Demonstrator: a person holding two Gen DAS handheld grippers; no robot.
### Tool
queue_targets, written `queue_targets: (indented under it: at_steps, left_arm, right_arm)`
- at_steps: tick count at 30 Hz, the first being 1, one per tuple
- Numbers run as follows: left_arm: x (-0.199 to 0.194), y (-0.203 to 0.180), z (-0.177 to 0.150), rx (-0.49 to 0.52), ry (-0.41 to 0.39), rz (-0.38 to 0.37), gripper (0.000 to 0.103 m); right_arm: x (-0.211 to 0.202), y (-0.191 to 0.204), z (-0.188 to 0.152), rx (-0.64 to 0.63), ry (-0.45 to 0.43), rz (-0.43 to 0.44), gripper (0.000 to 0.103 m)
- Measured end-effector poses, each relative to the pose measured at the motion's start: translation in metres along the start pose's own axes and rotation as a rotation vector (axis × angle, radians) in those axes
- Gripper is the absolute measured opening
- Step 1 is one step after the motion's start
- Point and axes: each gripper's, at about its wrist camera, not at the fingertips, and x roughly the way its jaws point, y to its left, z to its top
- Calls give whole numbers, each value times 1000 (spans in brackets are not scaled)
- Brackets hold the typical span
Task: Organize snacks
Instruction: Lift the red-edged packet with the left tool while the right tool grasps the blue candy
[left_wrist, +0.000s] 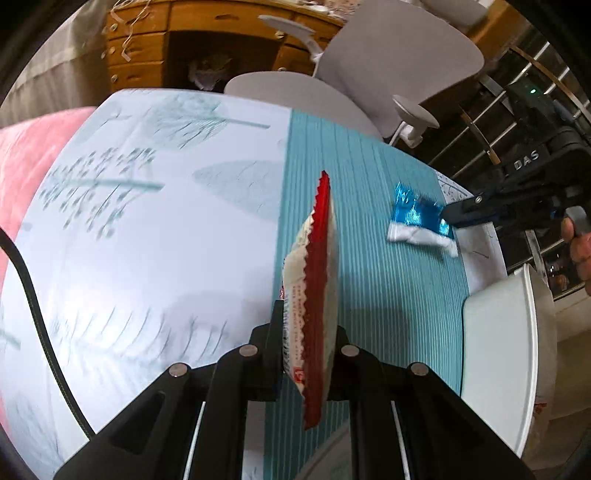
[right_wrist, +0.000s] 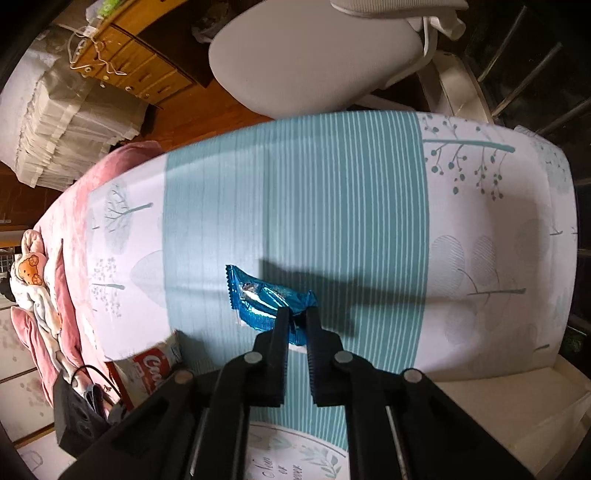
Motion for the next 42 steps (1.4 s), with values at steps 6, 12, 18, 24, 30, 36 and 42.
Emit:
queue_targets:
  at_steps: [6,12,18,24,30,36,42]
  left_arm:
    - [-33,2,-19,-32,10,16,10]
    - [-75,-8,-33,-39,-40,21,10]
    - [-97,-15,-48,-37,-65,22,10]
    - [-108,-17,-58,-38,-74,-1,10]
    - [-111,-14,-58,-16,-66,-14,10]
    - [-112,-6,-54,5,-51,-14,10]
    - [-116,9,-45,1,-59,4,10]
  right_arm:
    - [-35,18,-14,-56,-60,9,0]
    - [-63,35,-29,-112,-116,25,0]
    - [-59,27,-29,-44,-125,70,0]
    - [-33,12,-17,113,-70,112,2]
    - [-12,9,-5,210,-71,138,27]
    - [12,17,6,252,-64,103,42]
    - [28,28,11,285,-92,4,42]
